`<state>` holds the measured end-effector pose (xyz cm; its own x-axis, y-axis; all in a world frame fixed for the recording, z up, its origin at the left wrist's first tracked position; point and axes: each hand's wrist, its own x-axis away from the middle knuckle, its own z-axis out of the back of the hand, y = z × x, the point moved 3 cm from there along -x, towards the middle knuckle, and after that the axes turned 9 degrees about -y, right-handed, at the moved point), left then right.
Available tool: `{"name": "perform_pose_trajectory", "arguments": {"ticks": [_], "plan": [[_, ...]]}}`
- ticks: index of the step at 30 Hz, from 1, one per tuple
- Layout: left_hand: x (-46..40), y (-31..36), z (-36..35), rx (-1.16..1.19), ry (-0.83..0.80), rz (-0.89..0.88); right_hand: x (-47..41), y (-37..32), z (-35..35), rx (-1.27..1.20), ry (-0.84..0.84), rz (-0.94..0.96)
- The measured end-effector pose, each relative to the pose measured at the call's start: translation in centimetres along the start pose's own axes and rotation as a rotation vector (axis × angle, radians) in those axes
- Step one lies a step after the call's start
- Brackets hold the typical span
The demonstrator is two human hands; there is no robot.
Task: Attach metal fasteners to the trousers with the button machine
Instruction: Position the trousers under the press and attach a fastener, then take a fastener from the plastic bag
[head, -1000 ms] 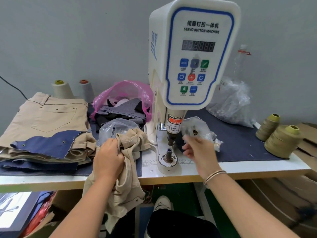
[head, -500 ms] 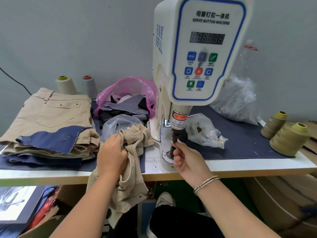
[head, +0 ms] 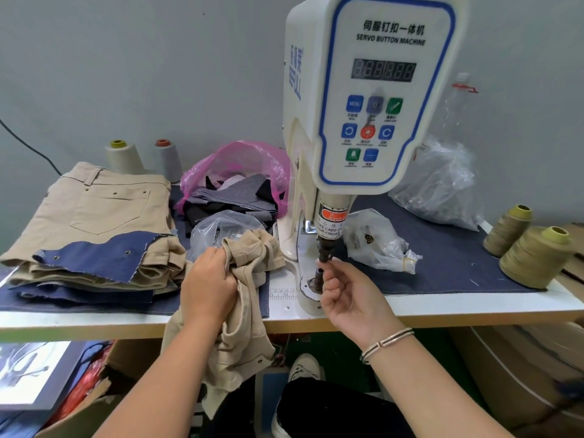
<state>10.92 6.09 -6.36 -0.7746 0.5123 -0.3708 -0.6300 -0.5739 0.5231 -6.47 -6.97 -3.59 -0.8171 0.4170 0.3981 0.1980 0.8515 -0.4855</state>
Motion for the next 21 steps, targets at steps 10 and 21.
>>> {"name": "perform_pose_trajectory", "arguments": {"ticks": [10,21], "plan": [[0.6,1.1,0.7,-0.073,-0.152,-0.442,0.1,0.4,-0.4,0.035,-0.001,0.019],[0.6,1.2,0.0,0.030,-0.199,-0.296,-1.2,5.1,-7.6,0.934,-0.239,0.370]]}}
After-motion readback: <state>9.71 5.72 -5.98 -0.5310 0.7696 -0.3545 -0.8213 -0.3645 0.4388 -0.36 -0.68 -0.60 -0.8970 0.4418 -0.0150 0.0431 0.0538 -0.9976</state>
